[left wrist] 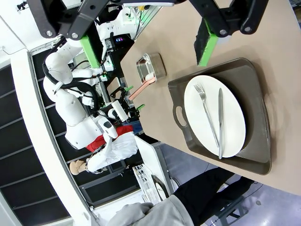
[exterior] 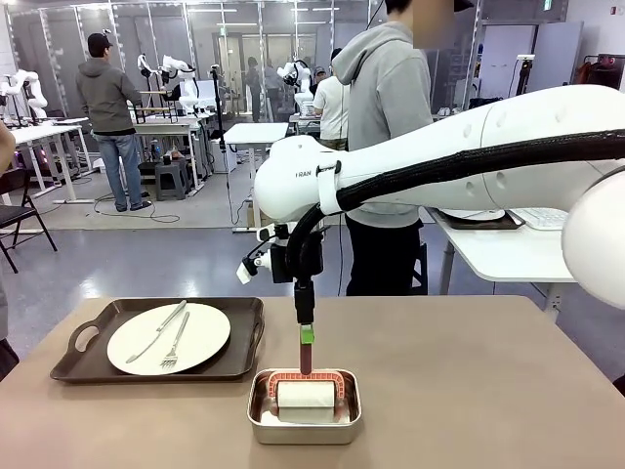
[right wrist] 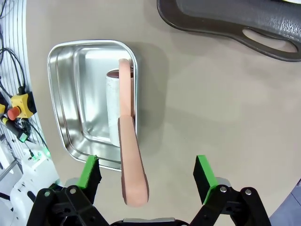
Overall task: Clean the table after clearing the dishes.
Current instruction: When the left (or right) Handle tray is removed, use the left hand (or right hand) to clean the left (or right) side of the table with the Lint Roller.
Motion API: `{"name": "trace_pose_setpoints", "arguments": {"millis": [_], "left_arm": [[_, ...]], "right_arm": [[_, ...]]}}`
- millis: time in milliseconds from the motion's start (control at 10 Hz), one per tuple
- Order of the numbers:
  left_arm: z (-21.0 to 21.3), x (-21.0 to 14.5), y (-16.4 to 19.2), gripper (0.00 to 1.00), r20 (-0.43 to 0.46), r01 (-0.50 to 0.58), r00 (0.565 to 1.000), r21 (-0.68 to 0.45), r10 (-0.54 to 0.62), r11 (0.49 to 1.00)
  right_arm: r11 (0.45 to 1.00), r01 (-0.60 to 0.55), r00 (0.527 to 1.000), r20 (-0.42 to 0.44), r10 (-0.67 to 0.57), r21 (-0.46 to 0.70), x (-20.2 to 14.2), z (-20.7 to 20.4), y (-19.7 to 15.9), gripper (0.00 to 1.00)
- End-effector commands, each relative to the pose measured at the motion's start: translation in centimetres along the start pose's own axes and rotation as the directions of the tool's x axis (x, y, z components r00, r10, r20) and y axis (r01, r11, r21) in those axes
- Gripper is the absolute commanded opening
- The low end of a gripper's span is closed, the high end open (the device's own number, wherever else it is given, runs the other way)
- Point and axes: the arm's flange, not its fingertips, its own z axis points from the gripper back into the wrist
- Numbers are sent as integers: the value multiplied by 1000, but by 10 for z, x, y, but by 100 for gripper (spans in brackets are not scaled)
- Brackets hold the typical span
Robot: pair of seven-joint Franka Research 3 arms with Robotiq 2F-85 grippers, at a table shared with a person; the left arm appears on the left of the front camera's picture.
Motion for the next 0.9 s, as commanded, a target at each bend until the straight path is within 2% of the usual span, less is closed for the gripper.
{"name": "trace_pose_setpoints", "arguments": {"millis": [0, 100, 200, 800], "left_arm": [[3, -2, -2, 100, -1, -1, 1000, -4, 1, 1000], [3, -2, -2, 100, -1, -1, 1000, -4, 1, 1000], [3, -2, -2, 100, -1, -1, 1000, -4, 1, 1000], [3, -2, -2, 100, -1, -1, 1000, -4, 1, 1000]], "right_arm": [[999, 39, 999, -10, -40, -19, 4, 1, 9, 100], [999, 46, 999, -6, -46, -12, 3, 0, 9, 100], [999, 49, 999, -1, -49, -12, 3, -1, 9, 94], [999, 54, 998, 25, -54, 4, -1, -1, 9, 35]]}}
